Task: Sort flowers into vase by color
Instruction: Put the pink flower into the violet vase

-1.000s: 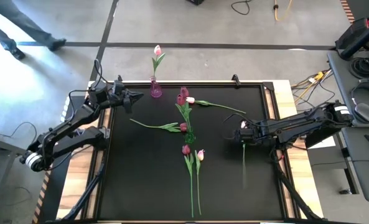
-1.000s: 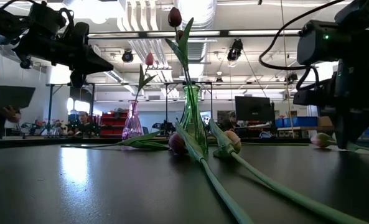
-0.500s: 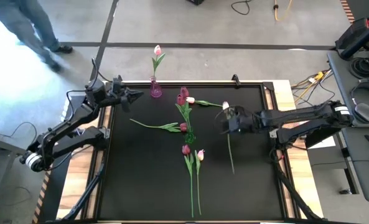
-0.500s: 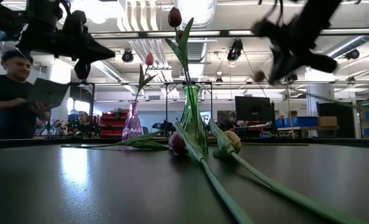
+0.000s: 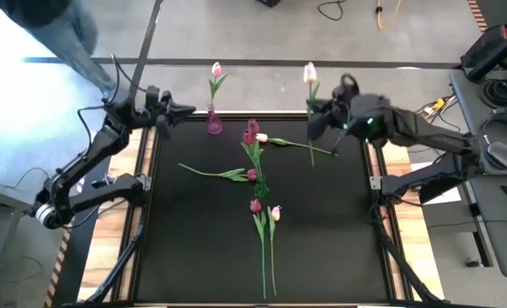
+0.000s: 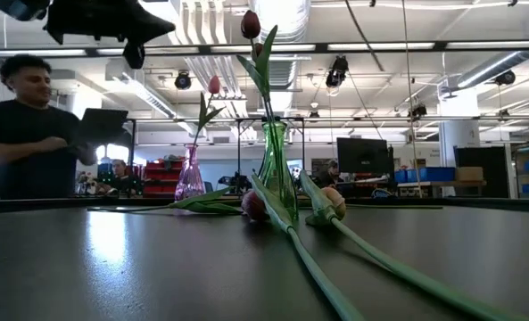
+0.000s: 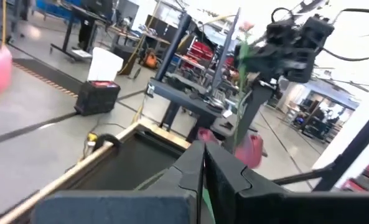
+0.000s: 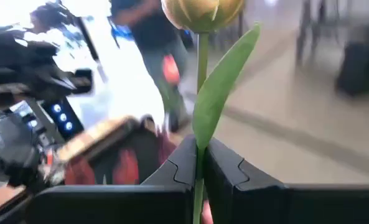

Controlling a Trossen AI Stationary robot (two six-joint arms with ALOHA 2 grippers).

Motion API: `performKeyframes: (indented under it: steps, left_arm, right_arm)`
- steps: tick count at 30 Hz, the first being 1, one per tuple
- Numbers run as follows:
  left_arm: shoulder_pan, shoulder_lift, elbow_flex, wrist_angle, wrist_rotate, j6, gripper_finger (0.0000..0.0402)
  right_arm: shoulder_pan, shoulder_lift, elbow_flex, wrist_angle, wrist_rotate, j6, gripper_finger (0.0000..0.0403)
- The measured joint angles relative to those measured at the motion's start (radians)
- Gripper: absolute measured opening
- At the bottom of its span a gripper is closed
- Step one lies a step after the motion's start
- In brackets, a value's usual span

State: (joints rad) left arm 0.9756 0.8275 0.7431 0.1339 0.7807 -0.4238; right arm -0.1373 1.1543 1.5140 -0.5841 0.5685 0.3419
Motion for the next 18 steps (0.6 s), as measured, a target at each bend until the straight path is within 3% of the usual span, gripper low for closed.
performKeyframes:
  steps: [6,11,18]
  left_arm:
    - [0.000,0.083,0.155,-0.059,0.012,0.065,0.0033]
    - [0.000,0.141,0.249,-0.075,0.058,0.080,0.0067]
    - [-0.030,0.182,0.308,-0.075,0.059,0.141,0.0096]
  right_arm:
    - [-0.071,0.100,0.106,0.256,-0.240,-0.328,0.0013]
    - [-0.142,0.234,0.171,0.398,-0.448,-0.390,0.0013]
    - [-0.196,0.479,0.373,0.470,-0.632,-0.414,0.0013]
